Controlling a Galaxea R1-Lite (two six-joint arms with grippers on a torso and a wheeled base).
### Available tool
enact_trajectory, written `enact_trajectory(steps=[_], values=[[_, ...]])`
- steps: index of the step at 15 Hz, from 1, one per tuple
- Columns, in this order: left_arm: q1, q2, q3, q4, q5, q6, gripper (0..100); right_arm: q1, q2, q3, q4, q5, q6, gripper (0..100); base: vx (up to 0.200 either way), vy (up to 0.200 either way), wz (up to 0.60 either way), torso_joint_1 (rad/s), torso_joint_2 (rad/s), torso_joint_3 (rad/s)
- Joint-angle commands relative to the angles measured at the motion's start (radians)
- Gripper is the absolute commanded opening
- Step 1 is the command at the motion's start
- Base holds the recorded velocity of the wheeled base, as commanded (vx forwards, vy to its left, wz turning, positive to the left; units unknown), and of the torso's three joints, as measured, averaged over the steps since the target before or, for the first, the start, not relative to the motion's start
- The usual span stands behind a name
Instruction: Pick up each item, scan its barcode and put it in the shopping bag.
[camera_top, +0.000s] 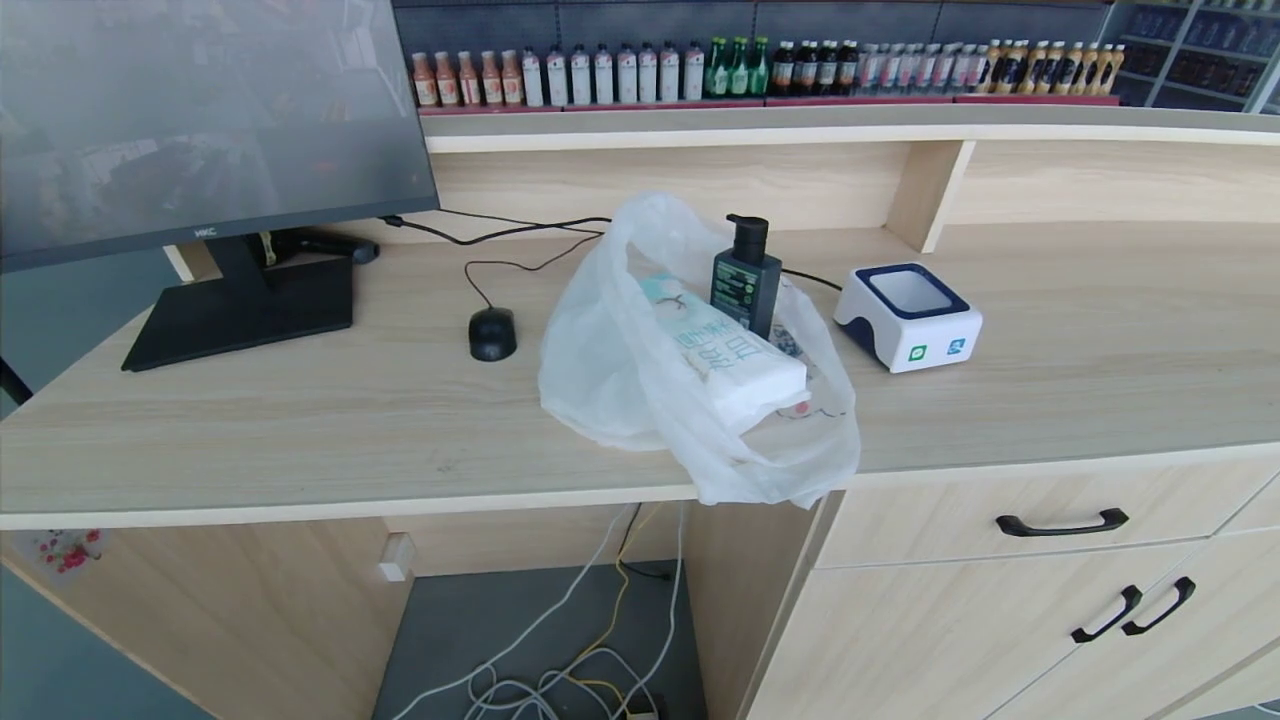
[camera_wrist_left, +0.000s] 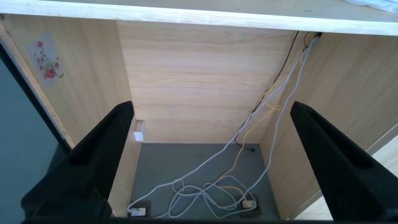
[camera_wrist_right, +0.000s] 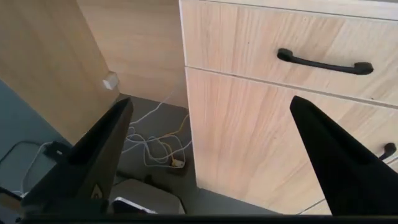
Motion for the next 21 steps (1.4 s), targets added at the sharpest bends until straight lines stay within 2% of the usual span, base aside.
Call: enact_trajectory(steps=[1,2,4,7,10,12,14,18,21], values=[[0.0,0.0,0.0,0.0,0.0,0.001,100,-0.008,-0.139,0.002,0.12,-0.095,-0.02,100,0.0,0.0,0.0,0.0,0.0,0.0],[0.0,0.0,0.0,0.0,0.0,0.001,100,-0.018,-0.127,0.002,0.141,-0.164,0.046,100,0.0,0.0,0.0,0.0,0.0,0.0],[0.0,0.0,0.0,0.002,0.0,0.001,100,-0.101,-0.115,0.002,0.138,-0.173,0.046,100,0.0,0.0,0.0,0.0,0.0,0.0],[0.0,0.0,0.0,0.002,0.0,0.001,100,-0.166,-0.204,0.002,0.14,-0.176,0.035,100,0.0,0.0,0.0,0.0,0.0,0.0],[0.002,0.0,0.0,0.0,0.0,-0.005,100,-0.169,-0.233,0.002,0.14,-0.176,0.02,100,0.0,0.0,0.0,0.0,0.0,0.0],[0.002,0.0,0.0,0.002,0.0,-0.012,100,-0.169,-0.233,0.002,0.138,-0.176,0.083,100,-0.1,0.0,0.0,0.004,0.0,0.001],[0.002,0.0,0.0,0.0,0.0,-0.005,100,-0.169,-0.234,0.002,0.138,-0.176,0.086,100,-0.2,0.0,0.0,0.017,0.01,0.002],[0.0,0.0,0.0,0.0,0.0,-0.009,100,-0.169,-0.234,0.002,0.138,-0.176,0.081,100,0.0,0.0,0.0,0.0,0.0,0.0],[0.0,0.0,0.0,0.0,0.0,-0.011,100,-0.169,-0.234,0.002,0.138,-0.176,0.081,100,0.0,-0.2,0.0,0.009,0.01,0.004]])
